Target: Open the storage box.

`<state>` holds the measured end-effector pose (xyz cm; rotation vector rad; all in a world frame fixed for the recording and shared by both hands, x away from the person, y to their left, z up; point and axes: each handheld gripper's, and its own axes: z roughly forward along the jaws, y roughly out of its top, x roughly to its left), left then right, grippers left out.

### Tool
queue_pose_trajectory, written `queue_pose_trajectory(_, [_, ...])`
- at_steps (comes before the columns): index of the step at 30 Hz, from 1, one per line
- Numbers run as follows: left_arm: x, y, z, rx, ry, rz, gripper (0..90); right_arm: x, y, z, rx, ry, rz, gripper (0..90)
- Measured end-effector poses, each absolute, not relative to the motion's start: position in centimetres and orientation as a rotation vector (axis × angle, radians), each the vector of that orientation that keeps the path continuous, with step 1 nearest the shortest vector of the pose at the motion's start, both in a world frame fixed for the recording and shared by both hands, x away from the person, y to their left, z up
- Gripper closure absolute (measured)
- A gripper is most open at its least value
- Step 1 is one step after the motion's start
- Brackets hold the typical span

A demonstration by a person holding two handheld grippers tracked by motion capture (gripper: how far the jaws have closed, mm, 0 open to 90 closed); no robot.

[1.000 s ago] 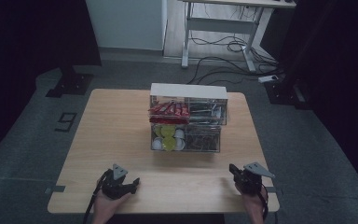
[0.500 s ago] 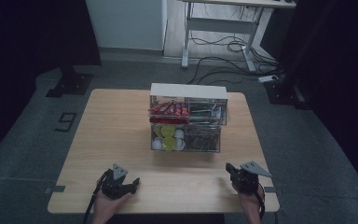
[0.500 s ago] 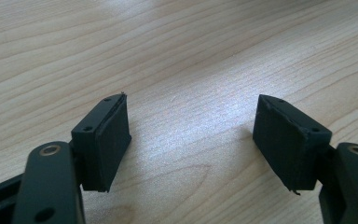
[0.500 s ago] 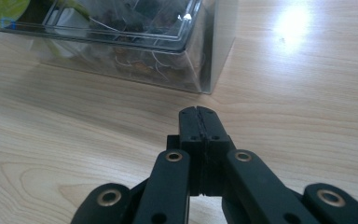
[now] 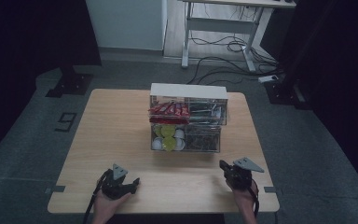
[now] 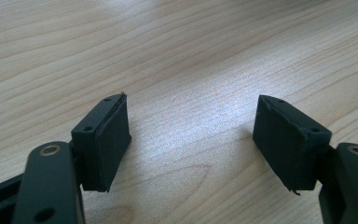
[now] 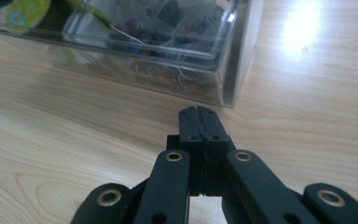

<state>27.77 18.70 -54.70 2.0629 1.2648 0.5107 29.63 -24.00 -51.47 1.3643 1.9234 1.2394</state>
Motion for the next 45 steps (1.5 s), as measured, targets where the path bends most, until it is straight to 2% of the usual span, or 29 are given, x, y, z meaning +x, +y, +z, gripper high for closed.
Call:
queue_pose_trajectory(14, [27.8,18.7,-54.7,2.063,1.265,0.511,27.0,31.0,-21.9,-50.7,1.33,1.955,1.255,89.1])
queue_pose_trajectory(31, [27.8,18.7,-54.7,2.063,1.265,0.511,27.0,32.4,-20.0,-51.5,1.325,1.991,1.272,89.1])
queue_pose_trajectory(45, [27.8,18.7,-54.7,2.063,1.264,0.511,27.0,33.0,-20.0,-51.7,1.345,1.981,1.272,89.1])
